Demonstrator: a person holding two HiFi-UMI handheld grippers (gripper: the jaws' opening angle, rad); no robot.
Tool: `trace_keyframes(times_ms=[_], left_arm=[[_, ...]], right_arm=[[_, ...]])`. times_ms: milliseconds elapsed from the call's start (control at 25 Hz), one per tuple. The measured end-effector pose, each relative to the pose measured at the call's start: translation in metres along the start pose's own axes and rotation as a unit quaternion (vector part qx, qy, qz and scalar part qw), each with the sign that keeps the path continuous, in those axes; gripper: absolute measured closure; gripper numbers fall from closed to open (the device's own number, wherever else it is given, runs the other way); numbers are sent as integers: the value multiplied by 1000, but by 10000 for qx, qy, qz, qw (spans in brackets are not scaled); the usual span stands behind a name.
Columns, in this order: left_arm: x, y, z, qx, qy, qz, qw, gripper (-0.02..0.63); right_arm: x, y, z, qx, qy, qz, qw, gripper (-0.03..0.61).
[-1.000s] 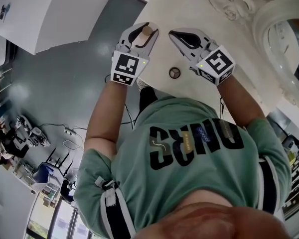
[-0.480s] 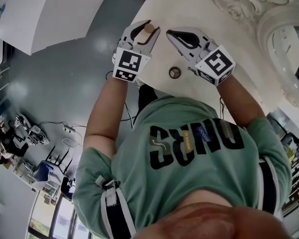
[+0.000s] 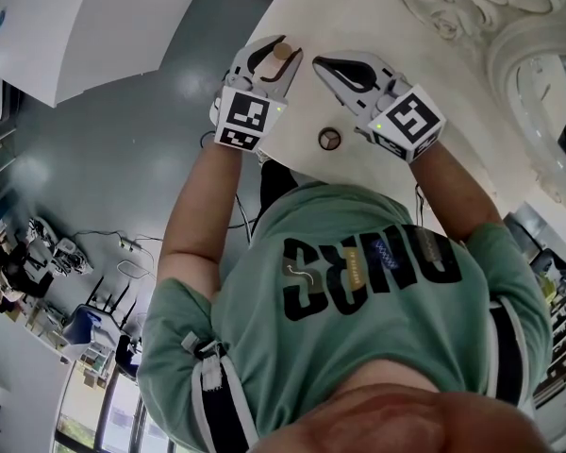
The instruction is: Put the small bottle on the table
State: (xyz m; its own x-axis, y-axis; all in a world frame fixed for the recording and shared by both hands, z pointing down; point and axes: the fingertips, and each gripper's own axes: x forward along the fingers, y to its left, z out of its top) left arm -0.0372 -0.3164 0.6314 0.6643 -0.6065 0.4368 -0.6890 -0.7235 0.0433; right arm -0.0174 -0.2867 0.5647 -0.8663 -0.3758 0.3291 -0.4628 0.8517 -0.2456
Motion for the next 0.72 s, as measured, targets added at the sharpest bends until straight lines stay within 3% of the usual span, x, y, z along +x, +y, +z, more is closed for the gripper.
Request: trace_keyframes(times_ms=[200, 480, 720], left_arm=[[2, 1, -6, -18, -7, -16, 10000, 476], [2, -3, -5, 216, -487, -150, 9985, 476], [0, -4, -5, -235, -410, -128, 9988, 470]], right_arm=[[1, 0, 0, 15, 15, 27, 10000, 584], [2, 0, -1, 60, 20, 33, 10000, 584], [-1, 1, 5, 31, 36, -6, 10000, 584]])
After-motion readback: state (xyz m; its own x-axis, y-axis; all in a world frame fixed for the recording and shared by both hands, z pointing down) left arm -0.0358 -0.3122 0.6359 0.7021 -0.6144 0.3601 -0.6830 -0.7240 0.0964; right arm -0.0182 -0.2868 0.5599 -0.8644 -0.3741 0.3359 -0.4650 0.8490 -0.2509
